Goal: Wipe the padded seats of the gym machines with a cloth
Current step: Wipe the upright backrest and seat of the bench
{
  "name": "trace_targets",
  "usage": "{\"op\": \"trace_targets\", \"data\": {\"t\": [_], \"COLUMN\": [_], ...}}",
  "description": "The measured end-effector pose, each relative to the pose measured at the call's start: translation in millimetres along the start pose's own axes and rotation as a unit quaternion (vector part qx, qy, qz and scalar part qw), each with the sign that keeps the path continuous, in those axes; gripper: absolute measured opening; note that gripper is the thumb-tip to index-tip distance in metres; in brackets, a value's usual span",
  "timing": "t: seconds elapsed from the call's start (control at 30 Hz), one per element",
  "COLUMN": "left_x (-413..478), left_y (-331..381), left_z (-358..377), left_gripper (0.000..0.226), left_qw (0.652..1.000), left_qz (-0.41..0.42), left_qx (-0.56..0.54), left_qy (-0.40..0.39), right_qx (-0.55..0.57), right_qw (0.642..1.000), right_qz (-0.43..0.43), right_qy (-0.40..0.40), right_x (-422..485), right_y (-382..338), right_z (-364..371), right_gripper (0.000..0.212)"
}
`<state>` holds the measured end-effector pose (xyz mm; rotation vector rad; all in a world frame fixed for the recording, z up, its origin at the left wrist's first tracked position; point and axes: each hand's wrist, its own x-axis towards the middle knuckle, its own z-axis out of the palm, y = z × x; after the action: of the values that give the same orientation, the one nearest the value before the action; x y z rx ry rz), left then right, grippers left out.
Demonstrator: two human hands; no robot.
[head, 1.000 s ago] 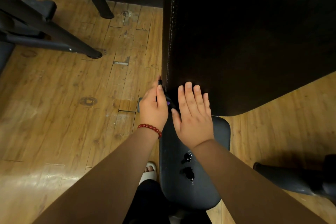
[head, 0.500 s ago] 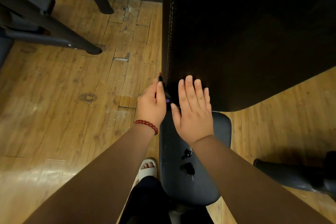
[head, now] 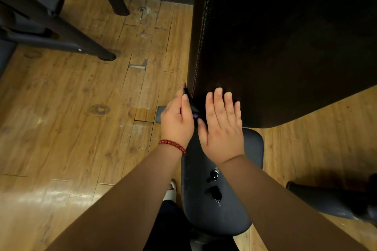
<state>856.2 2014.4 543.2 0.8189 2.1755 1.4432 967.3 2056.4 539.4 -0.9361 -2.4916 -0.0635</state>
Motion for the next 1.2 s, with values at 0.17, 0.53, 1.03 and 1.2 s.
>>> {"op": "trace_targets", "data": {"t": [0.17, 0.53, 1.03, 1.2], "left_x": [-3.0, -0.6, 9.2, 6.7], "left_y": [-0.9, -11.5, -32.9, -35.7], "left_z": [6.9, 3.8, 8.2, 18.5], "left_gripper": [0.04, 0.049, 0.036, 0.036], "left_qw": [1.0, 1.0, 0.998, 0.999], "left_qz": [0.003, 0.007, -0.032, -0.028], "left_qx": [0.011, -0.022, -0.029, -0.026], "left_qy": [0.019, -0.012, -0.039, -0.009], "right_qx": [0.001, 0.005, -0.016, -0.019], "right_qw": [1.0, 0.997, 0.999, 0.999], "right_qz": [0.003, -0.004, -0.016, -0.026], "right_qy": [-0.005, -0.074, -0.029, -0.014], "right_x": [-0.7, -20.7, -21.5, -22.9], "right_y": [-1.5, -2.0, 6.7, 9.0], "right_z": [2.1, 8.1, 33.5, 39.8], "right_gripper": [0.073, 0.068, 0.074, 0.076]}}
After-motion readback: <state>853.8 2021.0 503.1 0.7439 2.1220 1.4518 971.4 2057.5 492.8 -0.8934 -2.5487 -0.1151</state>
